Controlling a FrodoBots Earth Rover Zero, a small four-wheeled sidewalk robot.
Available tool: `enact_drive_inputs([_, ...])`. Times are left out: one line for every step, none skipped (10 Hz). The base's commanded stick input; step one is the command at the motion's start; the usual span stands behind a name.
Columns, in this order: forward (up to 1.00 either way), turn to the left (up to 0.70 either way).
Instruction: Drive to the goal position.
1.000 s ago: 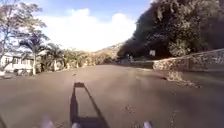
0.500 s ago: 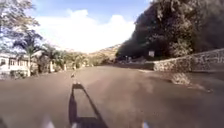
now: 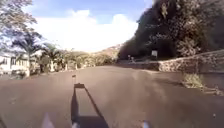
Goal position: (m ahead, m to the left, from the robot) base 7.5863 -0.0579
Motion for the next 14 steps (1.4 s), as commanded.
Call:
enact_drive_inputs([0.85, 0.0])
enact_drive_inputs([0.85, 0.0])
enact_drive_inputs([0.85, 0.0])
enact_drive_inputs([0.85, 0.0])
enact_drive_inputs([0.85, 0.0])
enact_drive_inputs([0.85, 0.0])
enact_drive_inputs([0.85, 0.0])
enact_drive_inputs([0.85, 0.0])
enact_drive_inputs([0.85, 0.0])
enact_drive_inputs([0.85, 0.0])
enact_drive_inputs([0.85, 0.0])
enact_drive_inputs([0.85, 0.0])
enact_drive_inputs([0.85, 0.0])
enact_drive_inputs([0.85, 0.0])
